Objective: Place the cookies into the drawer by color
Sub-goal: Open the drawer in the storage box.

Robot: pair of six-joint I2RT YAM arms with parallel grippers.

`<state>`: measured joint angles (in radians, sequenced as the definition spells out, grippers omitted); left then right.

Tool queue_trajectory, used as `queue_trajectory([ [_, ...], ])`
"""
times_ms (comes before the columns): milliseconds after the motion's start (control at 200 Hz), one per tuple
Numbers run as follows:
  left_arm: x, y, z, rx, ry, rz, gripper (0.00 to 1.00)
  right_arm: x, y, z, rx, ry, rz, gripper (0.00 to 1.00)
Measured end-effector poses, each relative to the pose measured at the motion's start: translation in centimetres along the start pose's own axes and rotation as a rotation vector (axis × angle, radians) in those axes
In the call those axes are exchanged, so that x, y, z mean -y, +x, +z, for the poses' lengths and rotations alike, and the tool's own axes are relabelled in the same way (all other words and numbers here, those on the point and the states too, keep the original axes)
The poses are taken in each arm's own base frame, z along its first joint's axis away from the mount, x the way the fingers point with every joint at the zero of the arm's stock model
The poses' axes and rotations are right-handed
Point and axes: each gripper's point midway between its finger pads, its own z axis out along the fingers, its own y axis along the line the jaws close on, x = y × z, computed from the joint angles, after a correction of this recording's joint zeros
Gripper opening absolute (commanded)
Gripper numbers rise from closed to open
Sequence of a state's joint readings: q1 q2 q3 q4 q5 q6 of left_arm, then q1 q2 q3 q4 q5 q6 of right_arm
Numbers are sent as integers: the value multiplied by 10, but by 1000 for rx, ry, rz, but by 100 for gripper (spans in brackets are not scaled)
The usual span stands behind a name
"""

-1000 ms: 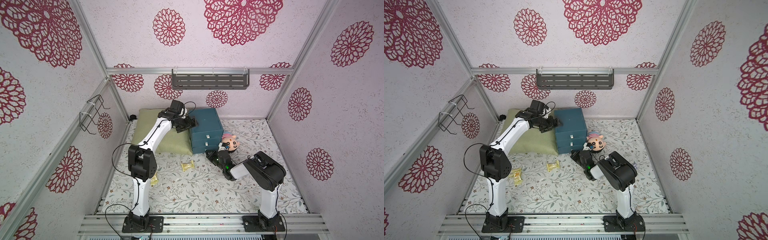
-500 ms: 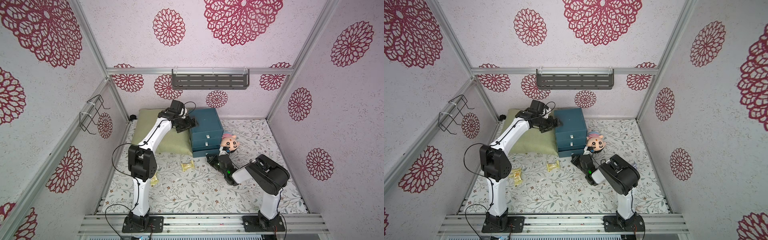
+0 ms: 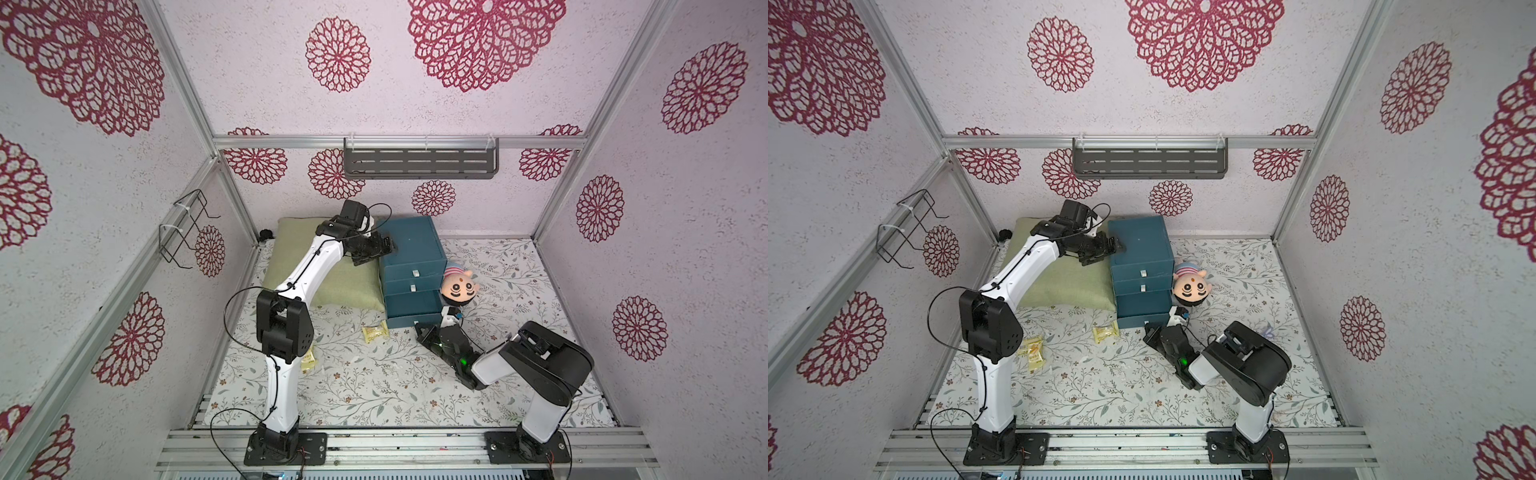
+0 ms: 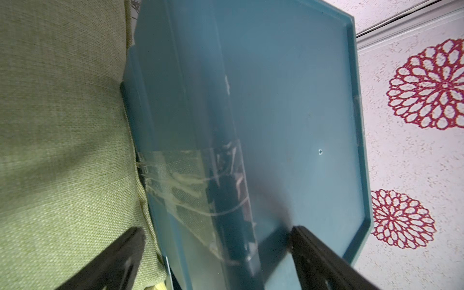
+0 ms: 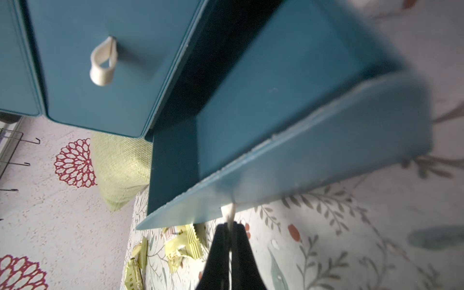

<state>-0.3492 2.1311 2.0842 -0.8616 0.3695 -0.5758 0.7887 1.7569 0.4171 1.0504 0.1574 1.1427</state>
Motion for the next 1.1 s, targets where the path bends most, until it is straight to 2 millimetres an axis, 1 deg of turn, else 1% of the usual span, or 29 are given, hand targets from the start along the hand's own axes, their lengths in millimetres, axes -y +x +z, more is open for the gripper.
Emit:
queue_trajectory([
  [200,0,0,0,0,-1,0,97,3,14,-17,-20,3,-21,0],
  [370,0,0,0,1,-1,0,97,2,24,-26,-27,0,-38,0],
  [695,-1,0,-1,7,-6,1,97,3,30,-36,-40,6,-54,0],
  [770,-1,0,-3,10,-8,2,97,4,31,-38,-44,11,-63,19],
  [845,-2,3,-7,10,-13,0,97,4,31,-39,-50,20,-91,31],
  [946,-4,10,-14,6,-20,-5,97,2,30,-44,-55,26,-119,43],
  [981,-4,13,-17,4,-22,-10,97,-1,28,-46,-53,20,-127,48],
  [1016,-5,18,-22,3,-26,-15,97,-5,26,-48,-50,12,-138,56],
  [1096,-6,26,-38,11,-43,-18,97,-16,20,-55,-40,-12,-142,70],
])
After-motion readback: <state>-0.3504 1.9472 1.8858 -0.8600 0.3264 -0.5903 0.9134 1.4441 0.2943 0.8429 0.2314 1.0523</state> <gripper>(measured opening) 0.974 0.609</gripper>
